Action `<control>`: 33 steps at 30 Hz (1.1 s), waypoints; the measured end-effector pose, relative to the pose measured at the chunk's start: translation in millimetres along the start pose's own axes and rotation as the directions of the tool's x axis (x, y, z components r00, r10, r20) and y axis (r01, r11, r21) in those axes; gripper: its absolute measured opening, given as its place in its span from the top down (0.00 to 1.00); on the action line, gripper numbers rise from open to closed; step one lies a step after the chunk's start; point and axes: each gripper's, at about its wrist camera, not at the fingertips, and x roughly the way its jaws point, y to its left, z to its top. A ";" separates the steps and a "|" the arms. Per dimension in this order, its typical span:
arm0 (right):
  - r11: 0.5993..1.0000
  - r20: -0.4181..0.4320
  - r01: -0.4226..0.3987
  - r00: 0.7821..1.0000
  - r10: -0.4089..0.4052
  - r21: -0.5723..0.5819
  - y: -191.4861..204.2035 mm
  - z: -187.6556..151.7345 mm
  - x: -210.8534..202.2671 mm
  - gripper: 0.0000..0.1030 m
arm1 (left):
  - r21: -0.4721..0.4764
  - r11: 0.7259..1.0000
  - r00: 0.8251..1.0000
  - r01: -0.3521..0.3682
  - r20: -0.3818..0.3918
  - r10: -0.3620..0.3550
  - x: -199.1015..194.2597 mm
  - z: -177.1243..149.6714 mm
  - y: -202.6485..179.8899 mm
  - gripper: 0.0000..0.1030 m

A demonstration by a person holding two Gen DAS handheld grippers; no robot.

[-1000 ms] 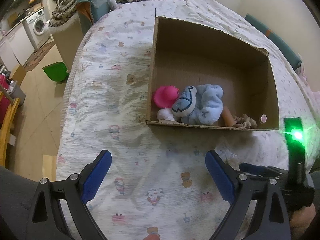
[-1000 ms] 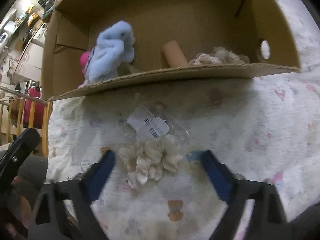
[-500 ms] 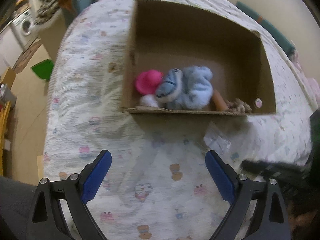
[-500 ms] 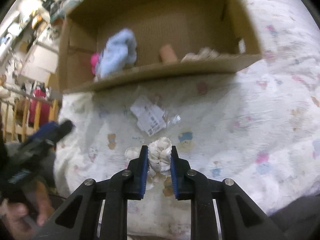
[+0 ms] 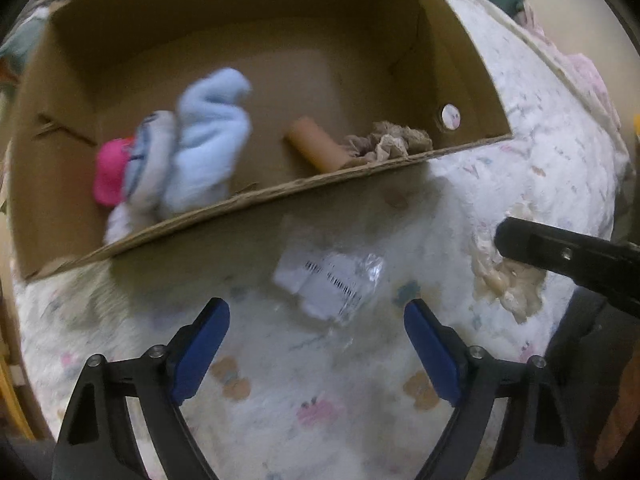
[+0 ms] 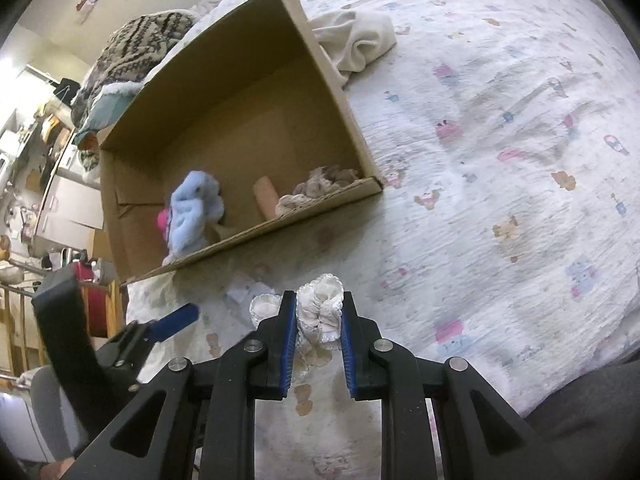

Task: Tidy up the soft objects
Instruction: 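Grasp the white crumpled cloth with the right gripper while the left grasps the clear bag, then carry the clear bag and white cloth over the box with both grippers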

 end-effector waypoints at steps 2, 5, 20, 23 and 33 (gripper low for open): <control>1.000 -0.004 -0.001 1.000 0.001 0.011 -5.1 0.6 1.4 0.79 | 0.011 1.000 1.000 0.008 -0.025 -0.008 11.9 5.6 -2.9 0.25; 1.000 -0.005 0.011 1.000 -0.011 0.009 -6.1 1.5 1.6 0.79 | 0.018 1.000 0.999 0.012 -0.051 -0.011 23.0 10.6 -4.0 0.45; 1.000 -0.014 0.007 1.000 -0.008 -0.029 4.8 2.1 6.1 0.79 | -0.091 0.996 1.000 -0.002 -0.017 0.001 -10.3 -14.5 19.9 0.79; 0.999 -0.014 0.004 1.000 -0.004 -0.041 7.2 1.1 5.6 0.79 | -0.122 0.992 1.000 -0.022 -0.003 0.022 -20.5 -20.0 28.2 0.79; 0.996 0.001 -0.022 1.000 0.022 -0.086 19.0 -5.2 -0.6 0.79 | -0.264 0.963 0.995 -0.055 0.061 0.073 -66.6 -49.1 63.1 0.79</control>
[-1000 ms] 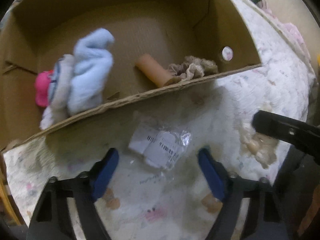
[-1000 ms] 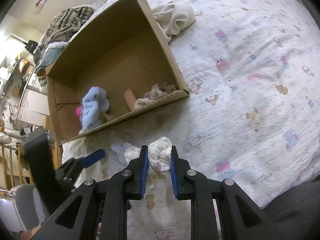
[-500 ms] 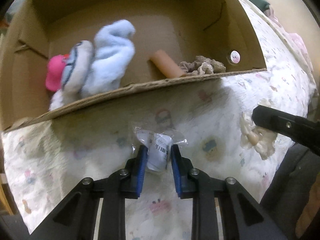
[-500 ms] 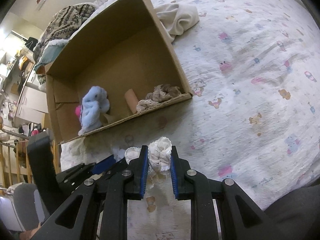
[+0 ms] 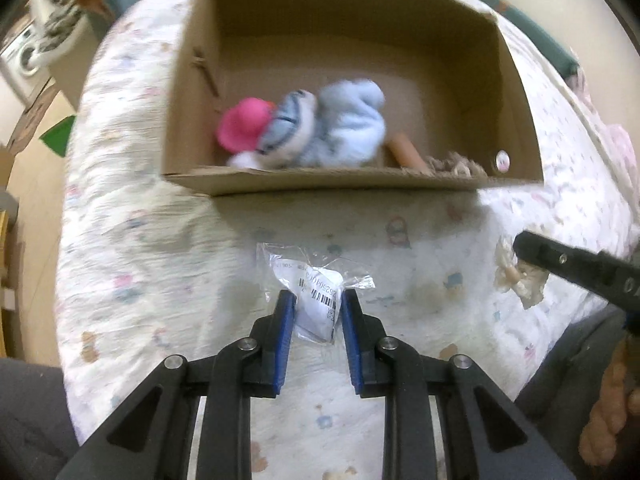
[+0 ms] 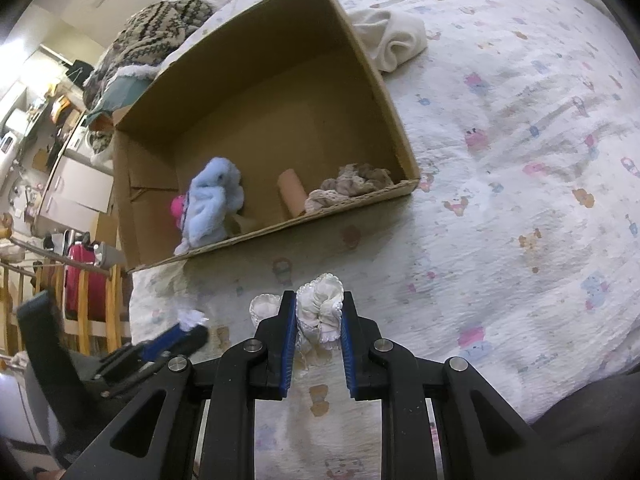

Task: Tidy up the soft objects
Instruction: 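Carry the clear bag and white cloth over the box with both grippers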

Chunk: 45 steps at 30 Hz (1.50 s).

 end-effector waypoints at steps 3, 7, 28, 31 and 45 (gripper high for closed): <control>1.000 0.028 -0.012 1.000 0.012 -0.017 3.9 -0.2 -5.7 0.79 | -0.023 1.000 0.999 -0.009 0.031 0.010 -18.4 0.9 14.1 0.79; 0.998 0.077 -0.031 0.996 0.034 -0.047 11.3 0.8 -15.5 0.79 | -0.040 0.999 0.995 -0.029 0.095 0.032 -42.3 6.4 23.7 0.79; 0.983 0.260 -0.037 0.962 0.083 -0.177 33.1 35.1 -49.7 0.79 | -0.015 0.998 0.950 -0.061 0.307 0.063 -77.8 69.2 22.6 0.79; 0.981 0.264 -0.018 0.962 0.069 -0.192 35.7 43.8 -45.6 0.79 | -0.004 0.998 0.947 -0.060 0.317 0.058 -73.2 82.4 19.1 0.79; 0.980 0.226 0.014 0.974 0.031 -0.198 37.2 75.6 -8.5 0.79 | 0.093 0.990 0.926 -0.103 0.373 0.061 -31.9 97.9 1.7 0.79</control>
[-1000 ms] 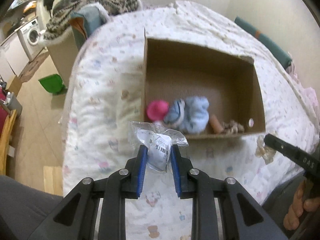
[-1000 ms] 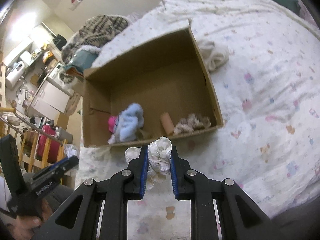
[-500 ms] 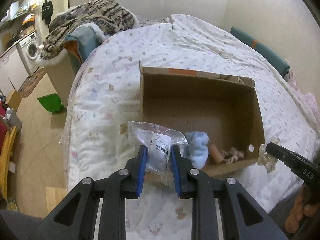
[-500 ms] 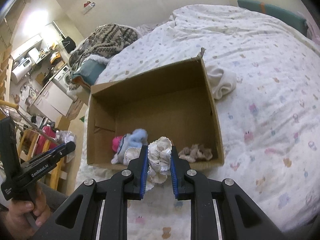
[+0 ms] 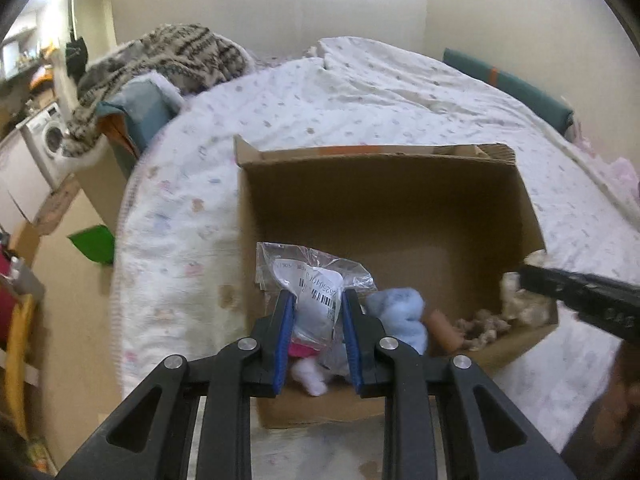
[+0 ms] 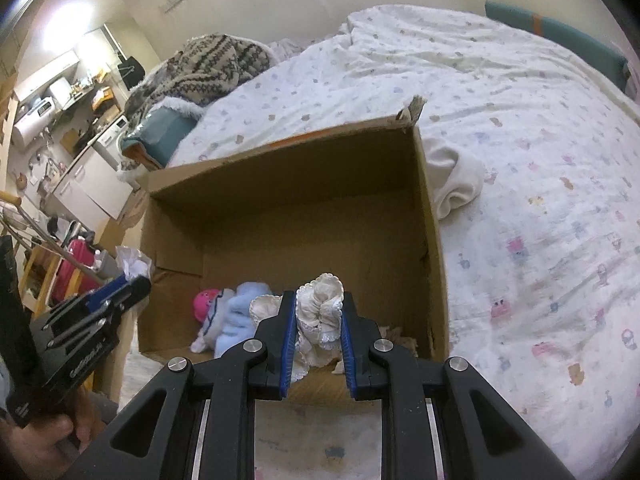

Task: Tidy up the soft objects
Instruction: 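Carry the clear bag and white cloth over the box with both grippers, then lower the bag and cloth into the box and open both grippers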

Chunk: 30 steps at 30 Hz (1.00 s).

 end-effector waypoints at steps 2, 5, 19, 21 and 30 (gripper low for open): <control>0.999 -0.015 -0.018 1.000 0.019 0.028 -1.0 -3.8 5.3 0.79 | 0.006 1.000 1.000 0.012 -0.003 -0.012 3.5 -1.8 -0.9 0.79; 1.000 -0.034 -0.016 0.999 0.017 0.026 4.0 -12.0 11.4 0.79 | -0.006 0.999 0.999 0.037 -0.024 -0.037 7.8 -7.2 -0.9 0.79; 1.000 -0.069 0.021 0.997 -0.022 -0.022 16.2 -20.4 23.1 0.79 | -0.003 1.000 0.999 0.029 -0.023 -0.029 10.1 -14.0 -6.4 0.78; 0.999 -0.071 0.028 0.997 -0.029 -0.017 15.1 -21.0 24.2 0.79 | -0.007 1.000 0.999 0.029 -0.026 -0.029 10.4 -14.5 -5.6 0.76; 1.000 -0.076 0.025 0.997 -0.023 0.015 9.6 -18.8 26.9 0.78 | -0.011 1.000 0.999 0.023 -0.038 -0.023 11.6 -16.1 -5.1 0.50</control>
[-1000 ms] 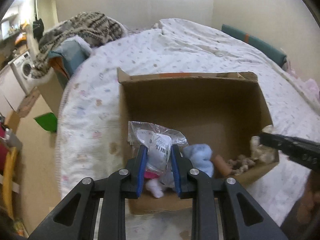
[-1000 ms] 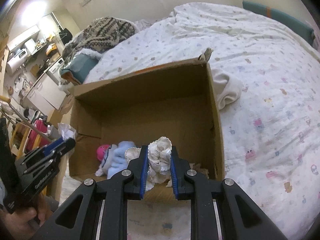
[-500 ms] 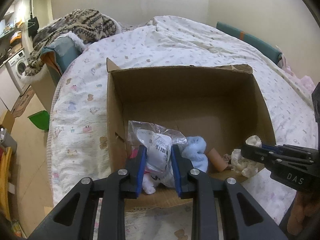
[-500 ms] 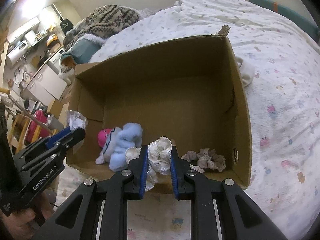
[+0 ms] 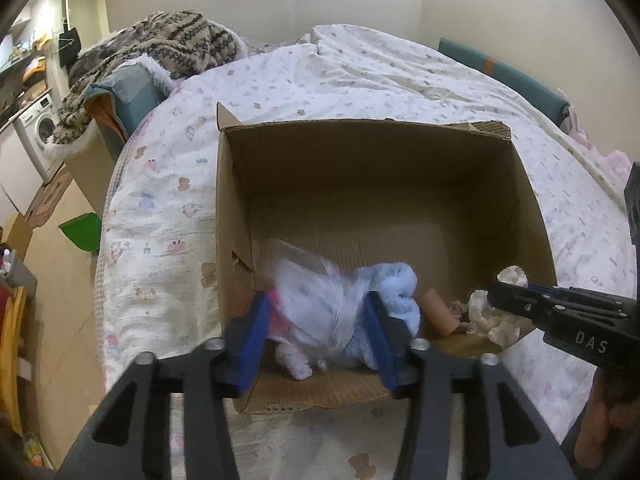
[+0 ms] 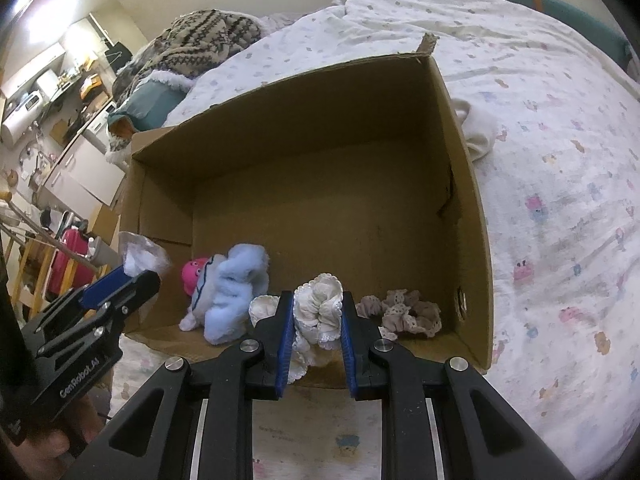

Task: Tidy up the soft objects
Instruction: 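Lower the bag and cloth into the box and open both grippers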

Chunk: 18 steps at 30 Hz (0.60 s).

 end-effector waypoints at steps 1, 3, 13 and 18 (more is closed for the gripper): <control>1.000 0.000 -0.001 1.000 0.001 0.001 -0.3 0.1 0.0 0.78 | -0.004 1.000 1.000 0.003 0.001 -0.003 -0.5 0.1 0.1 0.47; 1.000 0.000 -0.009 1.000 0.009 0.006 -1.8 0.2 -0.3 0.78 | -0.006 1.000 1.000 0.004 0.002 -0.004 -1.7 1.1 -0.3 0.42; 0.999 0.091 -0.006 0.996 0.002 0.043 -5.6 4.0 -17.2 0.17 | -0.020 1.000 1.000 0.004 -0.001 -0.004 -8.0 5.9 2.5 0.40; 0.999 0.123 0.007 0.992 -0.012 0.046 -7.1 8.1 -28.4 0.17 | -0.060 0.998 0.999 -0.010 0.050 0.013 -25.1 8.6 8.0 0.40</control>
